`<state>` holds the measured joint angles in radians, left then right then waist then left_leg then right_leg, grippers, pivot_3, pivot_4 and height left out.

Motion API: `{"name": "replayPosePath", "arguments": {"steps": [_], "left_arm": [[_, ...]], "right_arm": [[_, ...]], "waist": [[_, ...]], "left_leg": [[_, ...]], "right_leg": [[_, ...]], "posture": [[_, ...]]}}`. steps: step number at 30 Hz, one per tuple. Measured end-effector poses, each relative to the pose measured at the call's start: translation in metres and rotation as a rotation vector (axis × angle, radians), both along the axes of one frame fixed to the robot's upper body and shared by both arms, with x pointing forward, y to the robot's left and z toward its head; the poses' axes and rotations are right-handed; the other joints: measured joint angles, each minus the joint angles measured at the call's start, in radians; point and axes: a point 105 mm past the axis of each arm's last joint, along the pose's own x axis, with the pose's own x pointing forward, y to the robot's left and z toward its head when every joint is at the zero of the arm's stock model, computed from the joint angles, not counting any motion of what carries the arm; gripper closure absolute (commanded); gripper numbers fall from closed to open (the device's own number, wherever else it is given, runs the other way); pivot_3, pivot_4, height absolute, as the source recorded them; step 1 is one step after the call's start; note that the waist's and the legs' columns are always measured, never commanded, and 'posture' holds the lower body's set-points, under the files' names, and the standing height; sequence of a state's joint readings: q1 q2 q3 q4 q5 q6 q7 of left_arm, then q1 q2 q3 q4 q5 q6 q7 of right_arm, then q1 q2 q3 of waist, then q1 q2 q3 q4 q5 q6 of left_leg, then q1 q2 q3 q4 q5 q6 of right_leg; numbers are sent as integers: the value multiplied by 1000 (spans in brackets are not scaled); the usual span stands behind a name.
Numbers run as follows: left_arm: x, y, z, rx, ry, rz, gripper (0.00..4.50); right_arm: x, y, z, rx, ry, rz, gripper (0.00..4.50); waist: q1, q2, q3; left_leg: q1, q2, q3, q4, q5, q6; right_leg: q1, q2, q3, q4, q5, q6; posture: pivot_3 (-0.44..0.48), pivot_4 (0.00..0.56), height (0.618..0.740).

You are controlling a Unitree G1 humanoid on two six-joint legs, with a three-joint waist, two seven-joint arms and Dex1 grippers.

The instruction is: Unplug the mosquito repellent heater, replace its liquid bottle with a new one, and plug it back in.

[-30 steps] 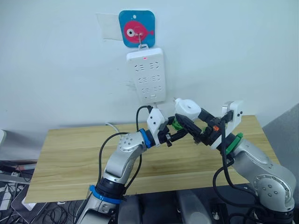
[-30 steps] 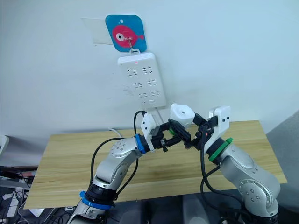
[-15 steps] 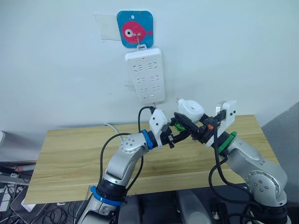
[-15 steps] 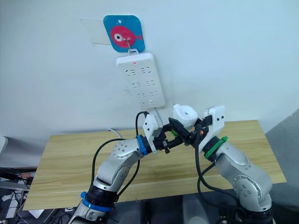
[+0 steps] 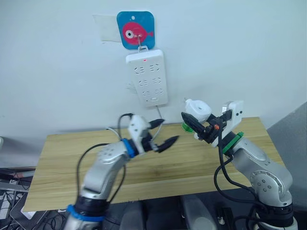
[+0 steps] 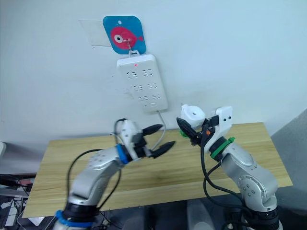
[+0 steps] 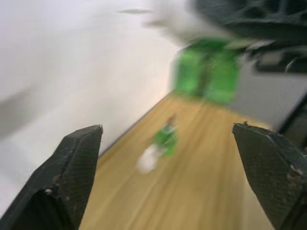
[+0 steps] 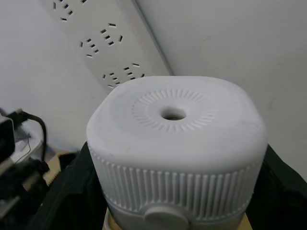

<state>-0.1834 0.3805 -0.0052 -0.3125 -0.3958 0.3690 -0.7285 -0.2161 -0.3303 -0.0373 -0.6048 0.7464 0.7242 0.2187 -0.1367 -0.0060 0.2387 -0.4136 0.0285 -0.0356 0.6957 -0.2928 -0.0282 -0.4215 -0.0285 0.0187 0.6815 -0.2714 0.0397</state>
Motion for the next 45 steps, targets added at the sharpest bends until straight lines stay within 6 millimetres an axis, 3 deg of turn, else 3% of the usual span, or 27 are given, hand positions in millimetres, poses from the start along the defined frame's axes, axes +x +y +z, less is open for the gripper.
{"name": "replayPosePath", "arguments": {"steps": [5, 9, 18, 26, 37, 45], "left_arm": [[14, 42, 45, 40, -124, 98, 0], [27, 46, 67, 58, -163, 49, 0], [67, 42, 73, 92, -148, -69, 0], [81, 29, 59, 128, -137, -190, 0], [89, 14, 58, 123, -148, -280, 0], [81, -4, 70, 84, -157, -343, 0]], "right_arm": [[-5, 12, -1, -28, -21, 74, 1401], [-5, 18, 10, -35, -62, 112, 1401], [-2, 19, 9, -46, -47, 123, 1401], [1, 17, 8, -44, -23, 86, 1401], [-1, 19, 13, -40, -29, 82, 1401], [-1, 18, 12, -38, -34, 82, 1401]], "waist": [[26, 0, 0], [41, -1, 0], [46, -1, 0], [36, -1, 0], [51, -2, -1], [23, -2, -1]], "left_leg": [[-1, -1, -1, 1, 0, 0], [0, -3, 0, 1, 0, 0], [0, -4, 5, 1, 0, 0], [-1, -4, 6, 2, 1, -1], [-2, -6, 3, 4, 0, -1], [-2, -5, 4, 3, 2, -4]], "right_leg": [[0, -2, -1, 0, 0, 0], [1, -2, -1, 0, 0, 0], [0, 0, -1, 0, 0, 0], [0, 0, -1, 0, 0, 0], [1, -4, -3, 0, 0, 0], [0, -2, -3, 0, 0, 0]], "posture": [[-143, 201, 740], [-136, 202, 740], [-185, 200, 740], [-209, 197, 740], [-216, 187, 740], [-210, 181, 740]]}}
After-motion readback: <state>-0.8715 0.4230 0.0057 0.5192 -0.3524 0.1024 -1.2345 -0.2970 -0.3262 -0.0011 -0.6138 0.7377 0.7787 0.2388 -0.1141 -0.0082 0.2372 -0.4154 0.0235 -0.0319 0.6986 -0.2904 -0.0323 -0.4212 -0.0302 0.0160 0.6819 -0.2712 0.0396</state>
